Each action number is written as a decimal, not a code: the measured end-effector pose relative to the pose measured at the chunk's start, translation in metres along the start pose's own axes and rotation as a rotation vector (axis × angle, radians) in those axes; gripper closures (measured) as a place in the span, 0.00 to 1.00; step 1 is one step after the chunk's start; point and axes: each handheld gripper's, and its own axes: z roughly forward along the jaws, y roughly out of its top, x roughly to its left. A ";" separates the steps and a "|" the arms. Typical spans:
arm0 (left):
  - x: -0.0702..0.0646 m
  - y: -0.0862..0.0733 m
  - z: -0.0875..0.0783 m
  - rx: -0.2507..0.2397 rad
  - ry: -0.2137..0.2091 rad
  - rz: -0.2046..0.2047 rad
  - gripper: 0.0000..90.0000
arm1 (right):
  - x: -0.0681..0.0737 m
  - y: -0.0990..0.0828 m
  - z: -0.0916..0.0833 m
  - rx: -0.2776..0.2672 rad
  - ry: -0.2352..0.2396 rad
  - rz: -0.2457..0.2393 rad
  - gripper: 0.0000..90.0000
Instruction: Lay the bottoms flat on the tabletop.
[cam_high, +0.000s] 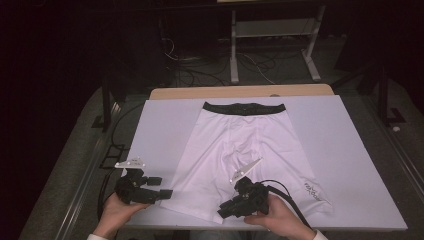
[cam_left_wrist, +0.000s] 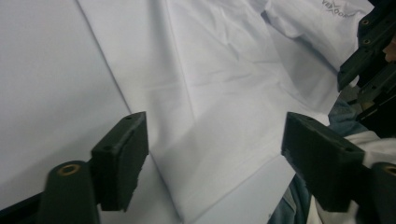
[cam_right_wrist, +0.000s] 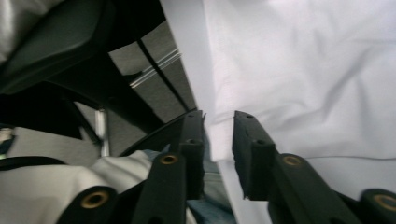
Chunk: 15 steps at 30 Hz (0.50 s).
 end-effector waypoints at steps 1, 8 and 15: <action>-0.001 0.001 0.001 -0.007 0.003 0.009 0.20 | 0.000 0.000 -0.001 -0.004 -0.010 -0.008 0.76; -0.006 0.009 0.009 -0.031 0.013 0.051 0.06 | -0.001 0.000 -0.012 -0.034 -0.092 -0.071 0.57; -0.009 0.018 0.016 -0.033 0.003 0.087 0.00 | -0.012 0.000 -0.031 -0.084 -0.151 -0.046 0.34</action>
